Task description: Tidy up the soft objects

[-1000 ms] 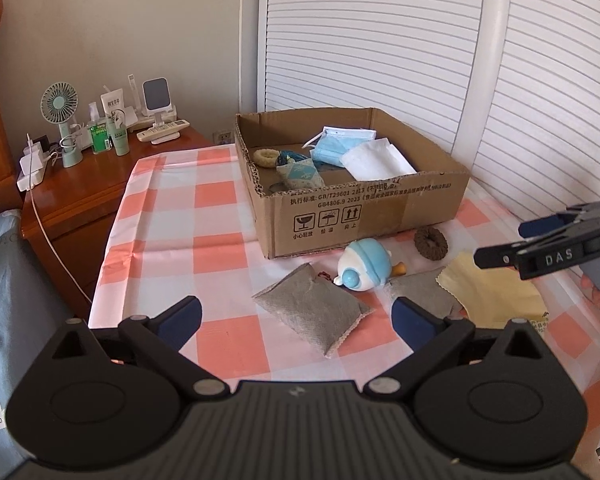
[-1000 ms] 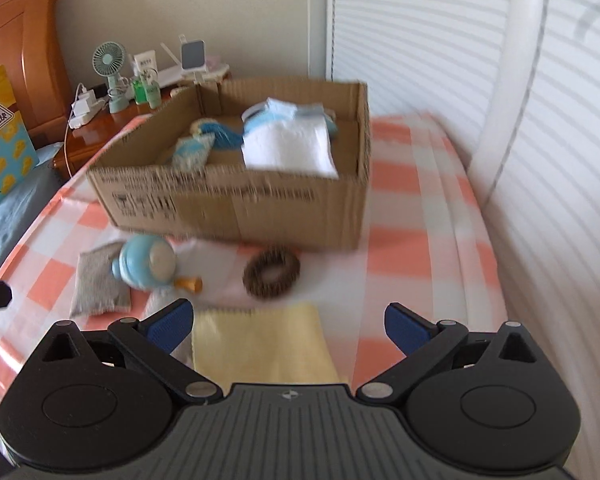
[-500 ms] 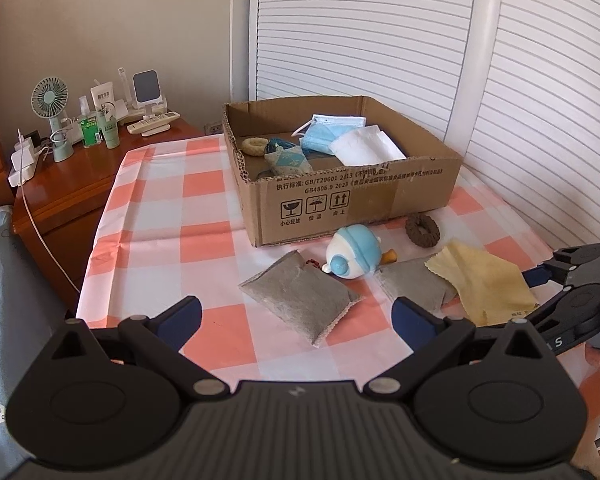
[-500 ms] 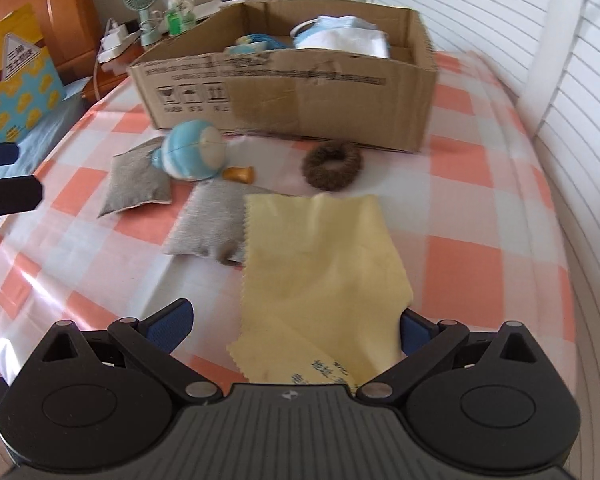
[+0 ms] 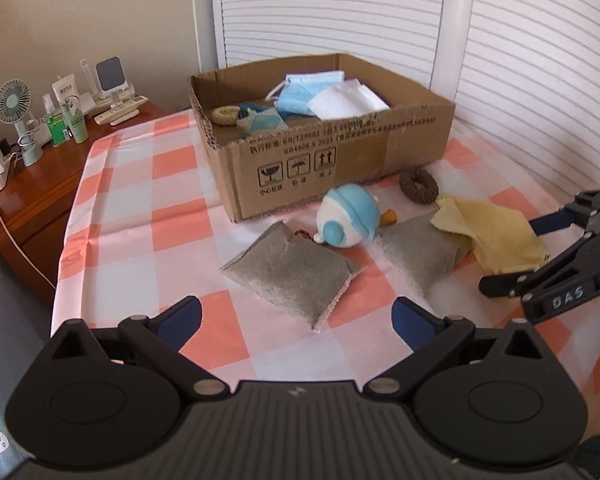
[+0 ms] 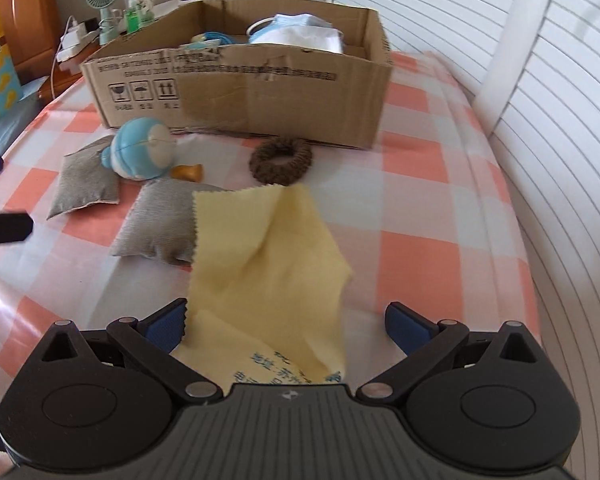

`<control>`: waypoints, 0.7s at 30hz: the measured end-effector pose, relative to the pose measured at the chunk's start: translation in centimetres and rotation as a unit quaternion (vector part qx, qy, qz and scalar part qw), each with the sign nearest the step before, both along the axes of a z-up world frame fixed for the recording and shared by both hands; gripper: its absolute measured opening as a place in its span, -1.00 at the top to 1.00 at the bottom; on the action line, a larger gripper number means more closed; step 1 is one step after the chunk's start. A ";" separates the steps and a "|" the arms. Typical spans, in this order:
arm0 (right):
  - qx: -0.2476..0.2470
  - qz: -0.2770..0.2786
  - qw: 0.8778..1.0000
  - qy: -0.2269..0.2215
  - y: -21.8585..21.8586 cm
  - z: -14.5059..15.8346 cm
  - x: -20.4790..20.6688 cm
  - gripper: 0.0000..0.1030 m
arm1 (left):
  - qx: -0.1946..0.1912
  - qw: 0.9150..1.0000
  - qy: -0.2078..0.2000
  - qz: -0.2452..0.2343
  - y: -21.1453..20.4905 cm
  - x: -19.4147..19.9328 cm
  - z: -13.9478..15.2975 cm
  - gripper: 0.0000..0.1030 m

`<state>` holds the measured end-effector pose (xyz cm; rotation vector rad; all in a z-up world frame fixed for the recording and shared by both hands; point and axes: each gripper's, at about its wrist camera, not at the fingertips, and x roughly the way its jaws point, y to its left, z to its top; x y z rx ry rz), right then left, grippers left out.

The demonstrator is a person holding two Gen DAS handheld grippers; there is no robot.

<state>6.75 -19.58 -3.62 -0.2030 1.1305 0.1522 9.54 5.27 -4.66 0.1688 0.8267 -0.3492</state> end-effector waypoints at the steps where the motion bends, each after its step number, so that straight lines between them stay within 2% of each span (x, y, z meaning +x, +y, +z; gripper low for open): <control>1: 0.000 -0.002 1.000 0.000 -0.2 0.0 -0.1 -1.00 | 0.008 1.000 0.008 -0.007 -0.2 0.2 -0.6 -0.96; 5: 0.001 -0.006 1.000 -0.006 -0.3 -0.1 -0.3 -1.00 | 0.032 0.999 0.041 -0.015 -0.5 1.1 -2.5 -0.99; 8: 0.001 -0.006 1.000 -0.008 -0.3 -0.1 -0.3 -1.00 | 0.003 0.998 0.054 -0.017 0.5 1.6 -2.9 -0.99; 21: 0.005 -0.003 1.000 -0.019 -0.4 0.0 -0.7 -1.00 | 0.005 0.997 0.043 -0.070 -0.1 6.9 -3.1 -1.00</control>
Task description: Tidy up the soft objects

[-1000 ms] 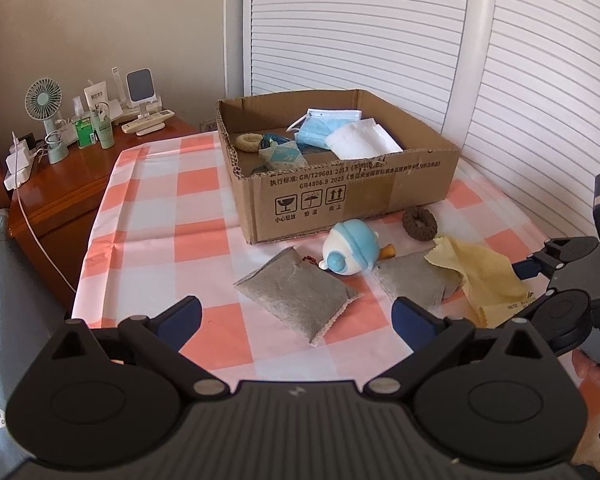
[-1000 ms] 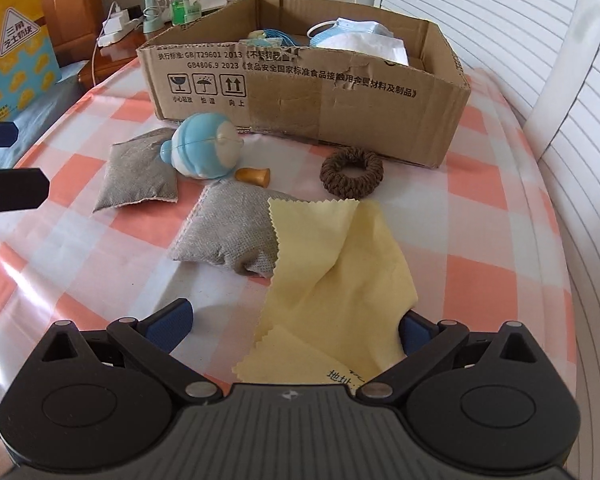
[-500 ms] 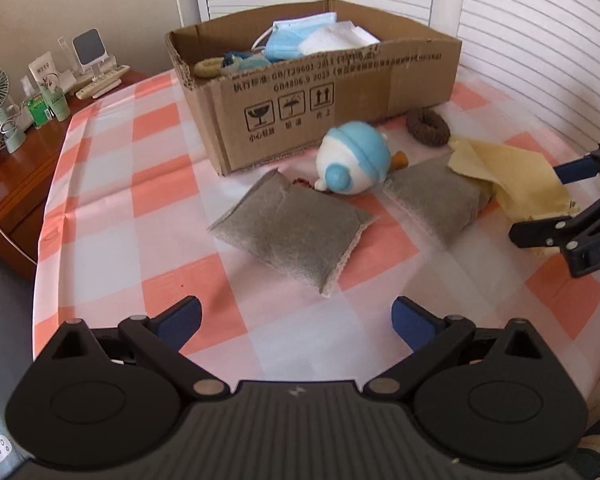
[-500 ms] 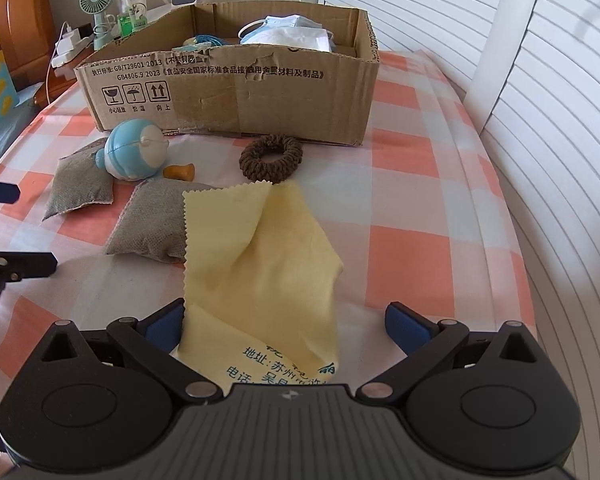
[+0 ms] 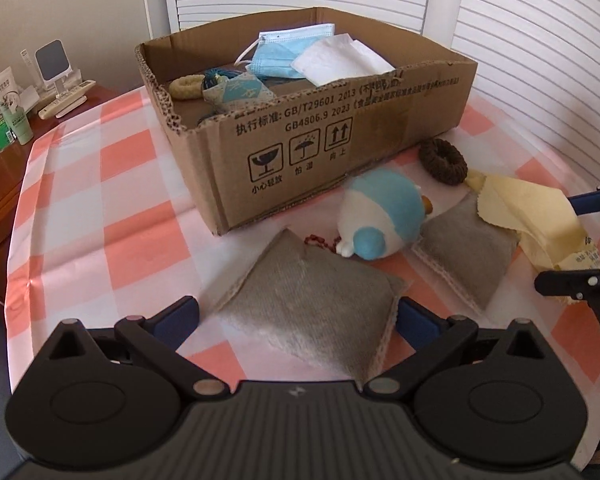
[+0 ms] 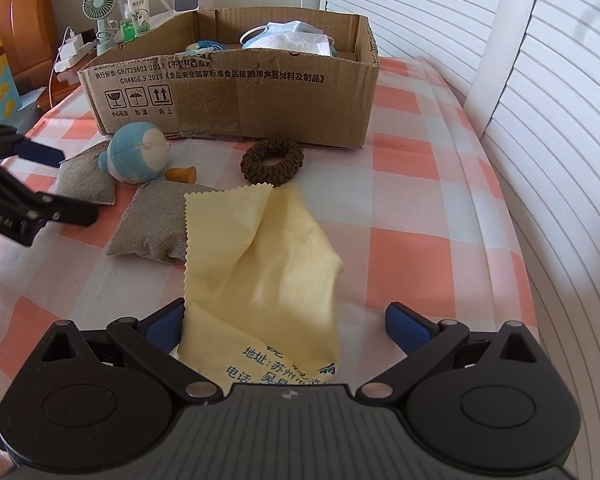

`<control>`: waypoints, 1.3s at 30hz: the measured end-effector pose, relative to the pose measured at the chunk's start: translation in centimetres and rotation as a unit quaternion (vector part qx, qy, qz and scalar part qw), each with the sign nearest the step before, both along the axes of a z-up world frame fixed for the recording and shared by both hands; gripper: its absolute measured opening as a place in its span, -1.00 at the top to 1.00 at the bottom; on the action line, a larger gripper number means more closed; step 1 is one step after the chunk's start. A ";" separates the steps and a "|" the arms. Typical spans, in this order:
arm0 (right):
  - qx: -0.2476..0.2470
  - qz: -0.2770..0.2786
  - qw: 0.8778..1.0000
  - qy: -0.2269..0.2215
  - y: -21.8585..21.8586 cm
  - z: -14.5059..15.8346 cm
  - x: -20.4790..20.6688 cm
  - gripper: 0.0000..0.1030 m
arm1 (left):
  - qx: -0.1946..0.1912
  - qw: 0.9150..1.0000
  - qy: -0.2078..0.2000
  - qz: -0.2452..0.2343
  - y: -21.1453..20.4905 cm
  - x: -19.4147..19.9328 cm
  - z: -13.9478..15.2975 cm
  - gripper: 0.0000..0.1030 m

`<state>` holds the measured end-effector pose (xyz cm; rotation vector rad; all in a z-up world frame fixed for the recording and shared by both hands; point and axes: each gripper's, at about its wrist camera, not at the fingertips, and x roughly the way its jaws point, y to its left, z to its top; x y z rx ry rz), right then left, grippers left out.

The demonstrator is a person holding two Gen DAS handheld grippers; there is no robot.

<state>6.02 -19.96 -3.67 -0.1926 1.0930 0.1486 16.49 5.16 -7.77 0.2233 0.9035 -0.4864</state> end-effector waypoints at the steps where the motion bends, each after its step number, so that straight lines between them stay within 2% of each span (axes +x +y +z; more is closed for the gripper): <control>1: 0.000 0.000 1.000 -0.001 0.0 0.0 0.0 -1.00 | 0.000 1.000 0.000 -0.003 -0.1 0.3 0.0 -1.00; 7: 0.001 0.001 1.000 -0.003 0.0 0.0 -0.1 -1.00 | 0.004 1.000 0.008 -0.020 -1.2 0.9 0.1 -1.00; 13: 0.001 0.001 1.000 -0.005 0.0 0.0 -0.2 -1.00 | 0.009 0.998 0.020 -0.059 -2.1 -1.3 0.3 -0.99; 19: 0.003 0.007 1.000 -0.012 -0.2 0.0 -0.2 -1.00 | 0.006 1.000 0.016 -0.020 -2.2 -2.3 0.2 -0.99; 25: 0.006 0.042 0.999 -0.011 -0.6 0.0 0.0 -1.00 | 0.006 1.000 0.016 -0.011 -2.2 -2.3 0.3 -0.99; 31: 0.019 0.110 0.994 -0.008 -1.3 0.1 -0.5 -1.00 | 0.003 1.000 0.012 -0.012 -2.0 -2.5 0.2 -0.99; 39: 0.023 0.168 0.985 0.019 -1.6 0.8 -1.3 -1.00 | -0.001 1.000 0.007 -0.014 -2.0 -2.5 0.2 -0.99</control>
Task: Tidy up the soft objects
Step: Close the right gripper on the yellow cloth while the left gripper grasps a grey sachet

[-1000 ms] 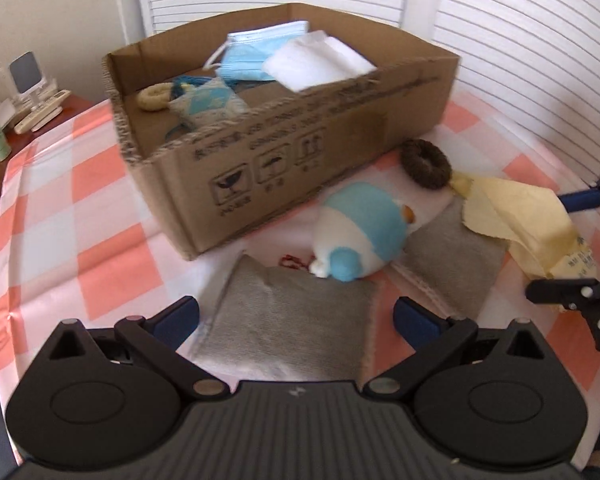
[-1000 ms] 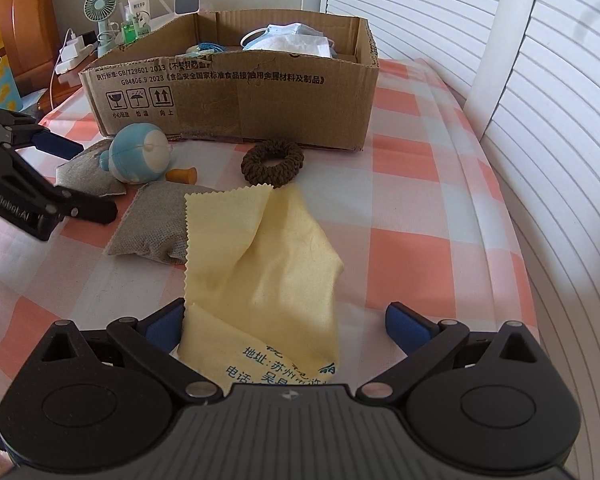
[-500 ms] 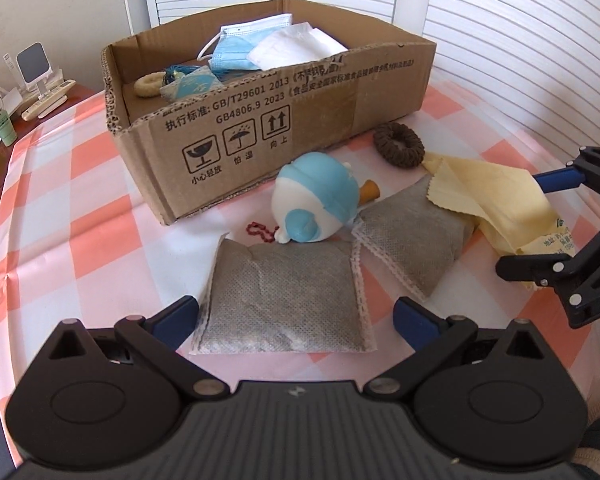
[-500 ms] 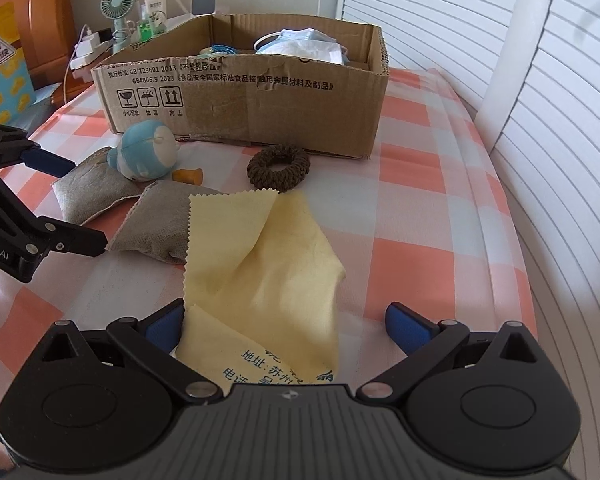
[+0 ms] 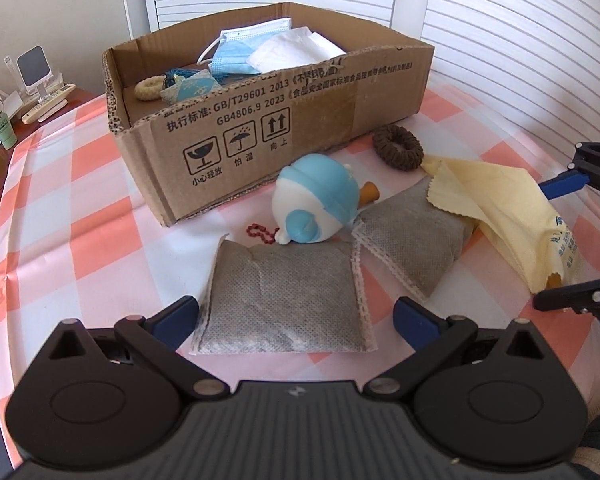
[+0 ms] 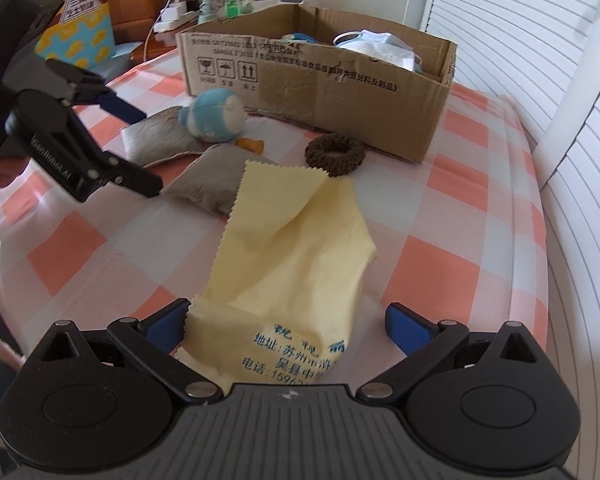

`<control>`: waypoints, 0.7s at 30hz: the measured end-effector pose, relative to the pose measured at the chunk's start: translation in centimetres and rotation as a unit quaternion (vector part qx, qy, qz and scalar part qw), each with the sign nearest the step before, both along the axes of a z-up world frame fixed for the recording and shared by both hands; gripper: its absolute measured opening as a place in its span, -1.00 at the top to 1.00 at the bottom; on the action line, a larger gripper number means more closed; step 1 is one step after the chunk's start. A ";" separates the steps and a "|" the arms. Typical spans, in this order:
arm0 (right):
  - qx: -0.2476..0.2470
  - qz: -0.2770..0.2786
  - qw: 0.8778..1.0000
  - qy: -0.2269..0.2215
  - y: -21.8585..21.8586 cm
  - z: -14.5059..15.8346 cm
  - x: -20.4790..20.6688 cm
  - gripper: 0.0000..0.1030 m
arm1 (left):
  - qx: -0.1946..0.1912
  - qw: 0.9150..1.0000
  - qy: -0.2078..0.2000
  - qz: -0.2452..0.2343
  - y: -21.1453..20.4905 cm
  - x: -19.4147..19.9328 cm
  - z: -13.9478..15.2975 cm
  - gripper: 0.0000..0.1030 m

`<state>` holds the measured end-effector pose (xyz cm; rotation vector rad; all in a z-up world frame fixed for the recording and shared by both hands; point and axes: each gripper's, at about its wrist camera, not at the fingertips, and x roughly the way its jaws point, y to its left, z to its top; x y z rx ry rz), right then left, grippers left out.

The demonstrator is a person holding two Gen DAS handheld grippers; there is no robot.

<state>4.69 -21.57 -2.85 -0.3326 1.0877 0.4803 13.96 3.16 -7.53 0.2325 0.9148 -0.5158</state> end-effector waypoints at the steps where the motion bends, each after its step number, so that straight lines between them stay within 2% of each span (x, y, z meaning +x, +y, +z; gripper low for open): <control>1: 0.003 0.002 1.000 0.002 -0.2 0.3 -0.2 -1.00 | 0.000 1.000 0.000 -0.001 0.0 0.0 0.0 -0.99; 7: -0.017 0.037 0.999 0.008 -1.1 2.0 -1.8 -1.00 | -0.001 1.000 -0.002 -0.001 0.0 0.0 0.0 -0.99; 12: -0.049 0.050 0.997 0.011 -2.1 1.8 -2.4 -1.00 | -0.001 1.000 -0.003 0.000 0.0 -0.1 0.0 -0.99; 17: -0.060 0.052 0.997 -0.003 -2.0 1.1 -0.9 -1.00 | -0.001 1.000 -0.002 0.000 0.0 -0.1 0.1 -0.99; 21: -0.042 0.062 0.997 -0.010 -1.1 0.4 1.2 -1.00 | -0.001 1.000 -0.002 0.001 0.0 -0.1 0.0 -0.99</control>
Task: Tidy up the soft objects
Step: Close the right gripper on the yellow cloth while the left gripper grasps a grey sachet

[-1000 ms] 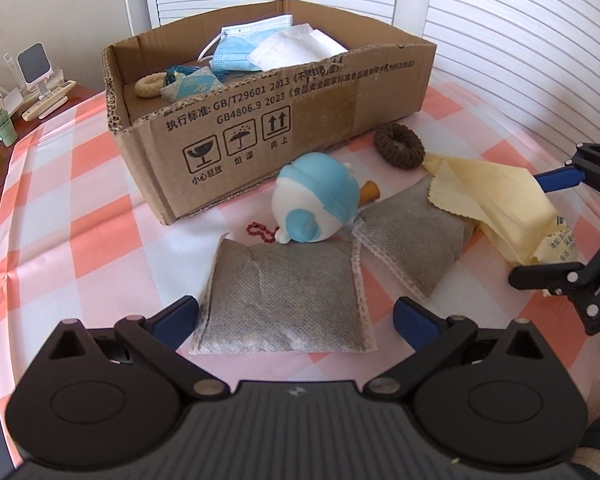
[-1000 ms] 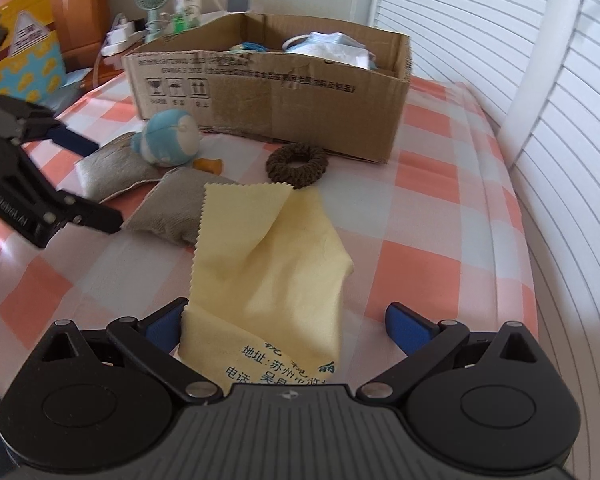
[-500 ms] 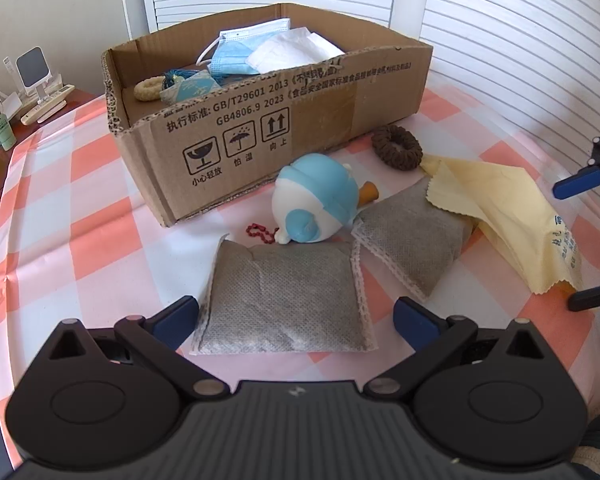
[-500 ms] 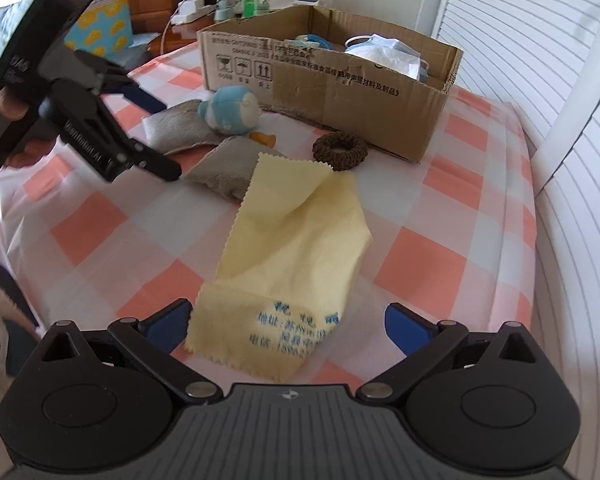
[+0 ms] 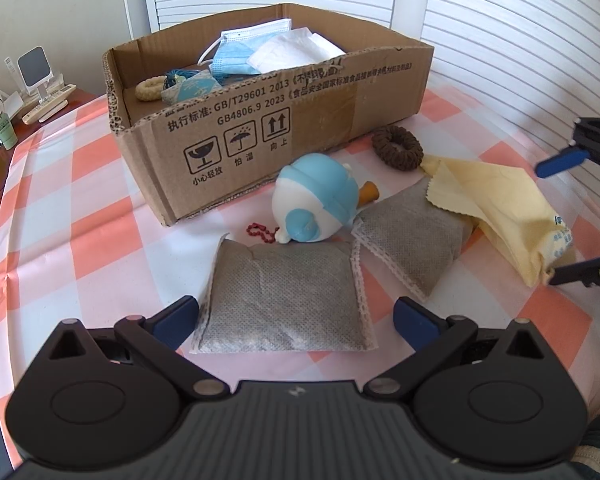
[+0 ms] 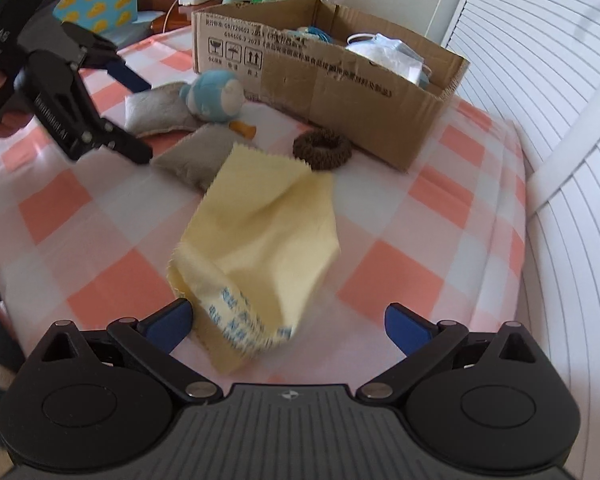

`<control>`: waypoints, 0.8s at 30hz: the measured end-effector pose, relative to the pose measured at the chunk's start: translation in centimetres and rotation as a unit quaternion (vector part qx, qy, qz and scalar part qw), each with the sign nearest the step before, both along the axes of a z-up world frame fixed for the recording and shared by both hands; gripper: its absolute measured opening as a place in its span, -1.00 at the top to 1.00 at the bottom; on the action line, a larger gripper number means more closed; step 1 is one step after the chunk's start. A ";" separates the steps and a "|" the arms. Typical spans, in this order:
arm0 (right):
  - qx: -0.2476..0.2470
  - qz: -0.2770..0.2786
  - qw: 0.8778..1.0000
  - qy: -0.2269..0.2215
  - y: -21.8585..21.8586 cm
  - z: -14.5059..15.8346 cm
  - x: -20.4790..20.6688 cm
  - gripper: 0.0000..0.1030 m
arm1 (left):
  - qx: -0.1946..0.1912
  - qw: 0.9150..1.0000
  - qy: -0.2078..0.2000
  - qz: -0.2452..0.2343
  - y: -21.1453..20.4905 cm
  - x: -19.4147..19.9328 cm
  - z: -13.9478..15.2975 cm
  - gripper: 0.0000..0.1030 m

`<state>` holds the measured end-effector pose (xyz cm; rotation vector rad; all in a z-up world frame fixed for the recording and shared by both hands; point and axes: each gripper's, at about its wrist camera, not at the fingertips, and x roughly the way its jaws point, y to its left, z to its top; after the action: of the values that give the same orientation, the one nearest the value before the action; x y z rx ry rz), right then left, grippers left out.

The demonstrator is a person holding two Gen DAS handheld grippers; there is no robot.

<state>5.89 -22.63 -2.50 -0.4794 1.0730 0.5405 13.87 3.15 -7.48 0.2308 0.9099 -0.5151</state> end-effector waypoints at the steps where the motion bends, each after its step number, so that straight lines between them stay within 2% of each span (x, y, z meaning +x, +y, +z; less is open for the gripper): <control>1: 0.006 0.001 1.000 0.000 0.2 -0.2 0.6 -1.00 | 0.000 1.000 0.000 0.001 0.0 0.0 0.0 -0.99; 6: 0.046 -0.013 0.999 0.018 0.5 -1.2 2.8 -1.00 | 0.000 1.000 0.000 0.001 0.0 0.0 0.0 -0.99; 11: 0.038 -0.011 0.999 0.004 1.7 -1.2 2.5 -0.98 | 0.000 1.000 0.000 0.000 0.0 0.0 0.0 -0.99; 15: 0.040 0.002 0.999 0.007 2.4 -0.5 1.6 -0.51 | -0.001 1.000 -0.001 -0.003 0.1 0.0 0.0 -0.99; 21: 0.029 -0.003 1.000 0.006 3.2 0.2 1.0 0.04 | 0.000 1.000 0.001 0.001 0.5 0.7 0.0 -0.99; 24: 0.024 -0.006 1.000 0.002 3.5 0.2 0.8 0.15 | -0.001 1.000 0.002 0.006 0.8 1.3 -0.1 -0.98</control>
<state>6.67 -19.17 -2.29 -0.4303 1.0637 0.5553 15.15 3.98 -7.55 0.2234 0.9135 -0.5046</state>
